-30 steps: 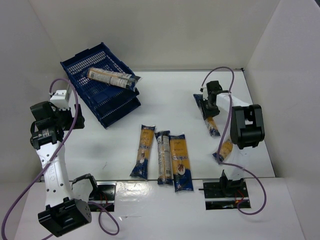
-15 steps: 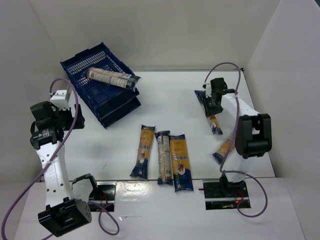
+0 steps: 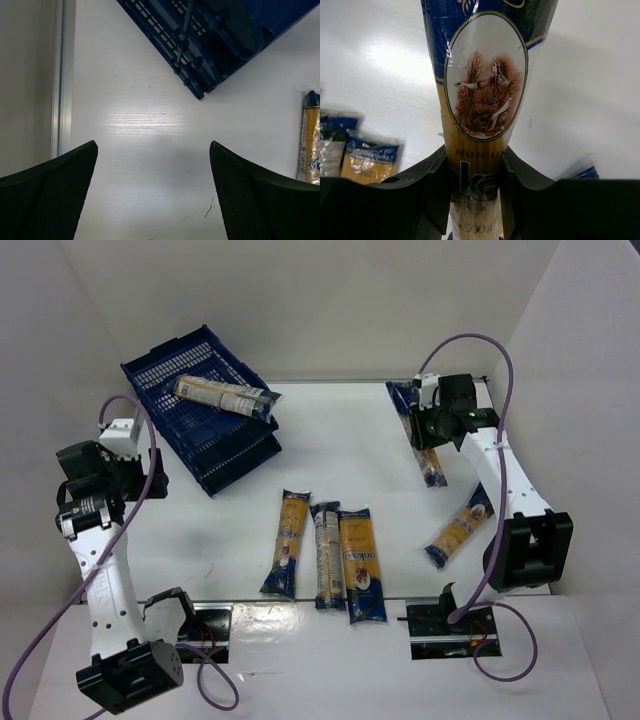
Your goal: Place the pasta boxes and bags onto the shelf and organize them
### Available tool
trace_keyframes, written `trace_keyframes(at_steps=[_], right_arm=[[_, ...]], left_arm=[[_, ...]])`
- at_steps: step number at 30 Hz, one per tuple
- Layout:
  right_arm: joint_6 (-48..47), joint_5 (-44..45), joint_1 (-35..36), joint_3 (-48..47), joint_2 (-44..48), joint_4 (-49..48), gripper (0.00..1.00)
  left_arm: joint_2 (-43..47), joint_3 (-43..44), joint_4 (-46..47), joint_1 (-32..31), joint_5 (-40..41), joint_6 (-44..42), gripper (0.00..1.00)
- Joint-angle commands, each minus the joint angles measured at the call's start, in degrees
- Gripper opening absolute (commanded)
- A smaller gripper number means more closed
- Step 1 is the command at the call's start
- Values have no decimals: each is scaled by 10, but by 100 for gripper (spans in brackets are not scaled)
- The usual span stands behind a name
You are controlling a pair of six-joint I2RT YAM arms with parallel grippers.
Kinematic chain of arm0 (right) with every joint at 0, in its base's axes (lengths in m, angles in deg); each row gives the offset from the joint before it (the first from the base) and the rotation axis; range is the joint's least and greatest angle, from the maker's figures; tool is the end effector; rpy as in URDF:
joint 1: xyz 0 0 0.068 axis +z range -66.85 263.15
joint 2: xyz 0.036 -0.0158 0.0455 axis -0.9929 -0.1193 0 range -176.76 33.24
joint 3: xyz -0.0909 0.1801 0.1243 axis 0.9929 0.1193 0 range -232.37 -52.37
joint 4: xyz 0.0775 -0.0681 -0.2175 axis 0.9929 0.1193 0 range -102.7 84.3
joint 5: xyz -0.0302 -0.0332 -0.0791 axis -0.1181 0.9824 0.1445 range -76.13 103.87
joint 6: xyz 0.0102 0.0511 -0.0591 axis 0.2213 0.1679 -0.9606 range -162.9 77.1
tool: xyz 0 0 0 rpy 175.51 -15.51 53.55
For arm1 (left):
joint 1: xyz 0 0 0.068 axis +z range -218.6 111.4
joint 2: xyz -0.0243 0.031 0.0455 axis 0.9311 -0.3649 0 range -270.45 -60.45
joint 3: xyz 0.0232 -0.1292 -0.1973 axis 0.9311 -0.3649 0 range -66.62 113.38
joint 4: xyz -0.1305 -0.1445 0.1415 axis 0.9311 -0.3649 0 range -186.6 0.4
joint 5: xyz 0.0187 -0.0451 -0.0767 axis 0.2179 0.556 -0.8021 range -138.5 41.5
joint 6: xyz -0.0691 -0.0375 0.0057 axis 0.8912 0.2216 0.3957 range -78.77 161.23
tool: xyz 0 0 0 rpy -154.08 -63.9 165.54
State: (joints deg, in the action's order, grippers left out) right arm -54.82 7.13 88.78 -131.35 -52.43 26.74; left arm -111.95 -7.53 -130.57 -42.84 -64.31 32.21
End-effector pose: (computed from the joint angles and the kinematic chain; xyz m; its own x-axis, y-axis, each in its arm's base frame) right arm 0.3266 0.0402 0.2715 -0.6651 -0.2717 -0.6955 -0.3228 0.9446 -0.0603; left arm 0.1951 0.0738 0.3034 -0.5229 -0.0848 -0.8482 -0.1329 0.9910 -0.0171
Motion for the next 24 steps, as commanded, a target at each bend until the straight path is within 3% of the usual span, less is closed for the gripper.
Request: trace_keyframes(at_steps=[1, 11, 24], right_arm=[[-8, -32, 18, -52, 31, -4, 0], [-19, -128, 54, -161, 26, 25, 0], [21, -281, 65, -302, -57, 24, 0]], left_arm=[[14, 36, -17, 4, -20, -24, 98], [7, 114, -91, -14, -64, -50, 100], [-57, 168, -127, -19, -135, -38, 100]])
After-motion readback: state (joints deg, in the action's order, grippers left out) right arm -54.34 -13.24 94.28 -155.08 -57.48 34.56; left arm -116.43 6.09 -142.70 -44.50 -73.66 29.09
